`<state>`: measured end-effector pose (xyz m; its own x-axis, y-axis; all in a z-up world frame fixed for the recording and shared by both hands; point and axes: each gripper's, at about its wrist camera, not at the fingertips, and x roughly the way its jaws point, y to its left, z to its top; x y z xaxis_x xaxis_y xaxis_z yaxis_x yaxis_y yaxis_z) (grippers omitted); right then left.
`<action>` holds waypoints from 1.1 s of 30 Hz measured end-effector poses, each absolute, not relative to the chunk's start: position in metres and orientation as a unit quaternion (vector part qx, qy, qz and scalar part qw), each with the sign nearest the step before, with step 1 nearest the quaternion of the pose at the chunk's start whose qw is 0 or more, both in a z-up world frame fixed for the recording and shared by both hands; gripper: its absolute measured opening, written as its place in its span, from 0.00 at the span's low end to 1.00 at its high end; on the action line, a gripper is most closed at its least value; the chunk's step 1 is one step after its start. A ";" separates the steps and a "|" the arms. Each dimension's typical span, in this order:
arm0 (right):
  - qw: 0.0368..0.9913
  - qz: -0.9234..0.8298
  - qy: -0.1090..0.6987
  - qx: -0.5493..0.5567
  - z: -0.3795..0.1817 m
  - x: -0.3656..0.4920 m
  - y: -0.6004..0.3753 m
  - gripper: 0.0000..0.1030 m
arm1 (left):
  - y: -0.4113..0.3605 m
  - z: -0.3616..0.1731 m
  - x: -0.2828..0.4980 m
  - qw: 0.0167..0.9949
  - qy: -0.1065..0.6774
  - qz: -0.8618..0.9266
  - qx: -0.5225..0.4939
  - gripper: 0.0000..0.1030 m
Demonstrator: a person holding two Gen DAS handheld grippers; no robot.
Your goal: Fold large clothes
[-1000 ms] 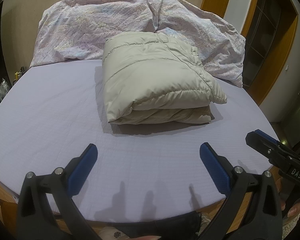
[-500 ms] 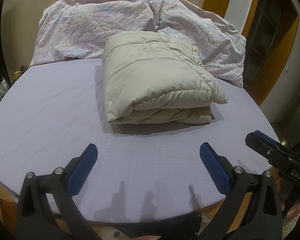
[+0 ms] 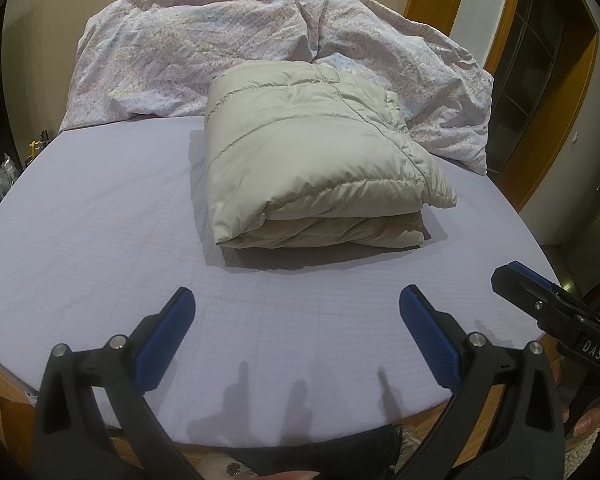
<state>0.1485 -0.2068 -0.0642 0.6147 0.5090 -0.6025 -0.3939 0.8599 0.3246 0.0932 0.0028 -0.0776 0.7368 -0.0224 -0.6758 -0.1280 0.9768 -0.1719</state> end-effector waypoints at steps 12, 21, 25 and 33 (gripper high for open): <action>0.895 0.252 0.360 0.081 -0.065 0.149 -0.206 0.85 | 0.003 -0.078 0.094 0.925 0.363 0.027 -0.106 0.98; 0.895 0.251 0.359 0.081 -0.065 0.149 -0.205 0.85 | 0.002 -0.079 0.094 0.926 0.362 0.027 -0.105 0.98; 0.895 0.251 0.360 0.082 -0.065 0.149 -0.204 0.85 | 0.003 -0.079 0.095 0.926 0.363 0.027 -0.105 0.98; 0.895 0.252 0.360 0.082 -0.066 0.149 -0.204 0.85 | 0.004 -0.080 0.096 0.925 0.364 0.028 -0.107 0.98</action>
<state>0.1488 -0.2045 -0.0656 0.6146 0.5090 -0.6026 -0.3917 0.8600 0.3270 0.0958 0.0036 -0.0796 0.7338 -0.0256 -0.6789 -0.1295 0.9757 -0.1767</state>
